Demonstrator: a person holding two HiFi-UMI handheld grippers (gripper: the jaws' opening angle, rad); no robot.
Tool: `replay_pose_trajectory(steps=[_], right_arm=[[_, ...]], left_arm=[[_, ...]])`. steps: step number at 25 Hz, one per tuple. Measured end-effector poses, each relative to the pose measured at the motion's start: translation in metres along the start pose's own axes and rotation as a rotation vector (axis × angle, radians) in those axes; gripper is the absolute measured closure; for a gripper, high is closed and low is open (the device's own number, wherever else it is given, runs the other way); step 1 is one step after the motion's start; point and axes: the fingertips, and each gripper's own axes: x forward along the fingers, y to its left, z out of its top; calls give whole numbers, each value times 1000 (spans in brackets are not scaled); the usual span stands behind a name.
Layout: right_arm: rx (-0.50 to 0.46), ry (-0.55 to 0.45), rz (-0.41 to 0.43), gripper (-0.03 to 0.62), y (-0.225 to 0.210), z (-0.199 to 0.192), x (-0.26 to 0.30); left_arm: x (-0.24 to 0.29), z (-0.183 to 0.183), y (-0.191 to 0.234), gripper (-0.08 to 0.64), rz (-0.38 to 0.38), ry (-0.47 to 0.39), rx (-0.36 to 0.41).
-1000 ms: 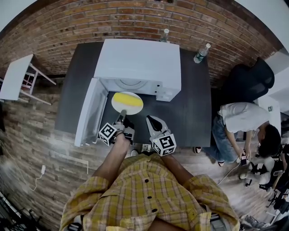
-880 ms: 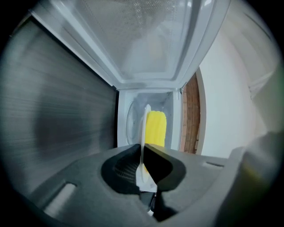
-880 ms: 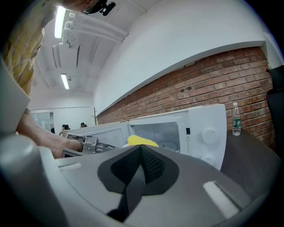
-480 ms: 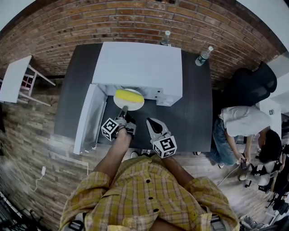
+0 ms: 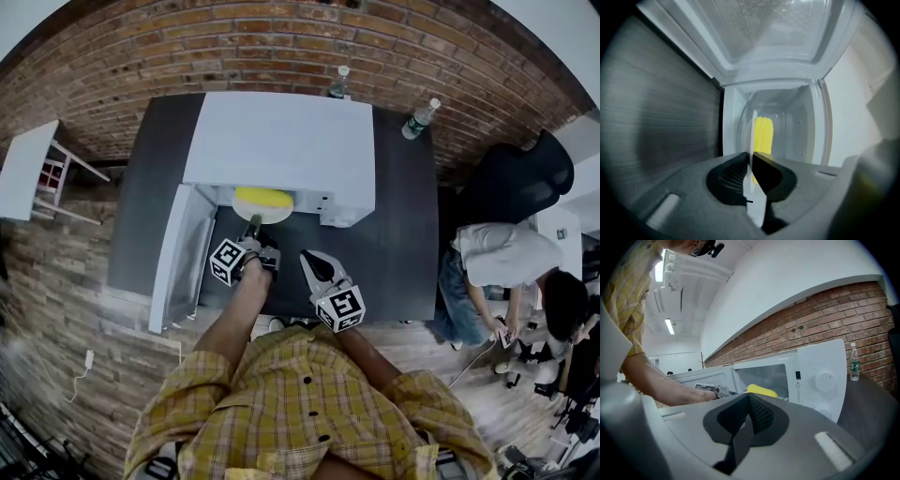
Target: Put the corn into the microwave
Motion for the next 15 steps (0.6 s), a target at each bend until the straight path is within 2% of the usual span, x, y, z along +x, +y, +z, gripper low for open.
replay_pose_trajectory(steps=[15], right_arm=[[28, 18, 1, 589, -10, -4, -2]], left_arm=[[31, 9, 10, 526, 52, -27, -19]])
